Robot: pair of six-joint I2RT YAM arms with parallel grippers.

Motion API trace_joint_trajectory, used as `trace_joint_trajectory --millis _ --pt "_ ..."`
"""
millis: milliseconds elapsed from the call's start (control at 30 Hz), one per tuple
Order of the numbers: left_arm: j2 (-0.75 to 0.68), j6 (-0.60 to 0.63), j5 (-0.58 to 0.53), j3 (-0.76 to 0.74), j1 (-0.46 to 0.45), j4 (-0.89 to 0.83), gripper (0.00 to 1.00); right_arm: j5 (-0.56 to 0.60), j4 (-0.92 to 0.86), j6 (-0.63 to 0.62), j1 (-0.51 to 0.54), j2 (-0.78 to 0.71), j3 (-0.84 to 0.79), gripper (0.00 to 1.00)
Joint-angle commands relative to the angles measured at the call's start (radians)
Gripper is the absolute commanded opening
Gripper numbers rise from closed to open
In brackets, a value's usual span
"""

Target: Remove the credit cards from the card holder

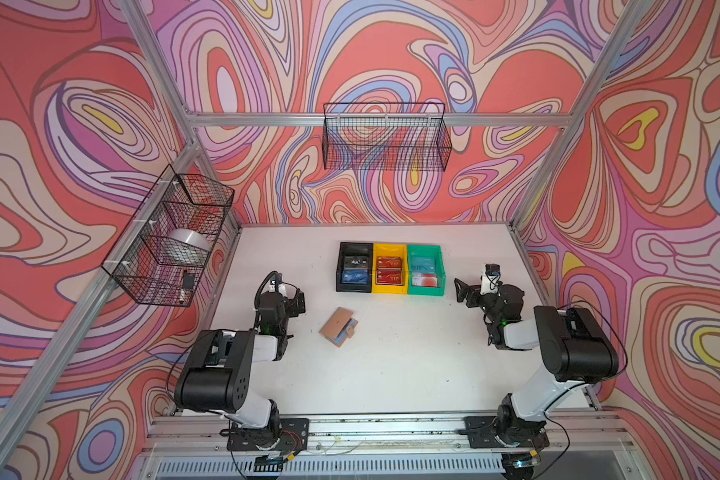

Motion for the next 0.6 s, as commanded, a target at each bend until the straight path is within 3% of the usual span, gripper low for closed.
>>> trace_joint_trajectory --millis 0,567 --pt "0.006 0.008 -0.005 0.014 0.004 0.017 1.00 -0.006 0.013 -0.006 0.005 0.002 0.001 0.98" --pt "0.006 0.007 -0.005 0.014 0.004 0.017 1.00 -0.007 0.012 -0.007 0.004 0.002 0.000 0.96"
